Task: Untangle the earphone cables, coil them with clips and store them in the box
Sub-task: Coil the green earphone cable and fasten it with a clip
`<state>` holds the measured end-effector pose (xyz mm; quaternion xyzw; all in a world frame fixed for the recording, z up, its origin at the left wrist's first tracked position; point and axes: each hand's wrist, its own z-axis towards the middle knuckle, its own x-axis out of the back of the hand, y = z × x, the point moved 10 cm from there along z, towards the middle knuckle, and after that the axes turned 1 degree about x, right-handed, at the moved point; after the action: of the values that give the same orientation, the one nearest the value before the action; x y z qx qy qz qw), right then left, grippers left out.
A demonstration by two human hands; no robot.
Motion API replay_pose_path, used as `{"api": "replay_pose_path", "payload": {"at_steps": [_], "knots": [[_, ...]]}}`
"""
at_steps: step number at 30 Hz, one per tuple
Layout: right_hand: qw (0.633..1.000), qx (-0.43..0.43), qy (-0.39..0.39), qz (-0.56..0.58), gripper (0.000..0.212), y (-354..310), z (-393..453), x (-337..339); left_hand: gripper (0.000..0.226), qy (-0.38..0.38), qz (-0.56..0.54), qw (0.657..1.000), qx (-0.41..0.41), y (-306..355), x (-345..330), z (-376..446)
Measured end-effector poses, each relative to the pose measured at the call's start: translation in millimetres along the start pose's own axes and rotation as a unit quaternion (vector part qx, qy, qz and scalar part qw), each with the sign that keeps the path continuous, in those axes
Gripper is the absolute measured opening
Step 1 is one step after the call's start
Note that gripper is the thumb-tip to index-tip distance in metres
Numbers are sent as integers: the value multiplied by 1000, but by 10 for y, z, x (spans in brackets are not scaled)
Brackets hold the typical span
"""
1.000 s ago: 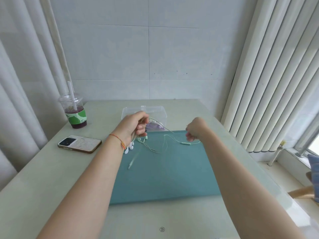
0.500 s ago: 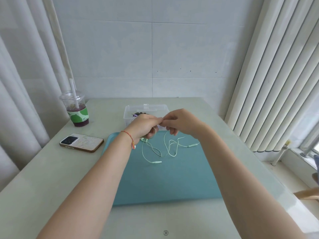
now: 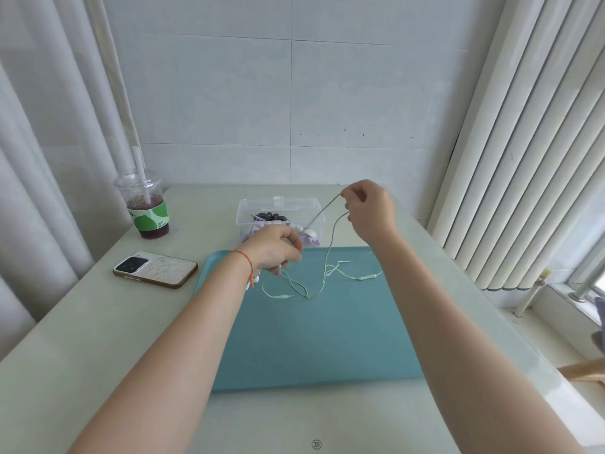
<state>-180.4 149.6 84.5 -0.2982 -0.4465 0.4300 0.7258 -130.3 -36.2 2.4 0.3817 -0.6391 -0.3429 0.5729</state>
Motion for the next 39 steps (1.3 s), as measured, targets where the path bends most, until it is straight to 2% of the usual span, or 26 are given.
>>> {"api": "replay_pose_path", "payload": {"at_steps": [3, 5, 8, 11, 14, 17, 20, 23, 25, 27, 28, 30, 33, 38, 39], "knots": [[998, -17, 63, 4, 13, 40, 41, 166, 17, -23, -3, 999, 29, -147, -10, 24], [995, -31, 89, -31, 16, 83, 55, 261, 24, -5, -30, 999, 15, -130, 47, 21], [989, -77, 97, -85, 19, 243, 37, 326, 51, 56, -57, 997, -23, -49, 212, 31], [980, -132, 94, -114, 22, 486, 12, 350, 38, 85, -114, 987, -80, 139, 322, -51], [972, -157, 72, -157, 23, 594, -33, 315, 34, 44, -221, 970, -92, 203, 298, -88], [976, -110, 22, -185, 35, 445, -58, 139, 30, 55, -194, 977, -68, 158, 265, -60], [990, 23, -43, -129, 37, -37, -92, -149, 28, 61, -179, 981, -47, 161, 202, -38], [977, 81, -190, -59, 44, -349, -238, -516, 32, 36, -185, 981, -40, 230, 81, -8], [956, 111, -252, -101, 34, -405, -322, -679, 37, 27, -207, 977, -39, 279, 41, -3], [958, 107, -247, -102, 15, -347, -278, -692, 39, 22, -239, 970, -36, 287, 33, 41], [966, 91, -231, -74, 14, -299, -214, -666, 39, 11, -256, 966, -36, 284, 27, 83], [981, 55, -182, -28, 17, -181, -93, -564, 37, -23, -293, 955, -37, 284, -17, 132], [990, 24, -129, -43, 19, -9, 52, -490, 32, -89, -353, 930, -40, 313, -142, 177], [978, 21, -163, -130, 42, 71, -3, -660, 29, -195, -457, 867, -48, 480, -356, 161], [977, 21, -166, -134, 41, 80, -13, -681, 30, -202, -470, 858, -50, 511, -369, 156]]}}
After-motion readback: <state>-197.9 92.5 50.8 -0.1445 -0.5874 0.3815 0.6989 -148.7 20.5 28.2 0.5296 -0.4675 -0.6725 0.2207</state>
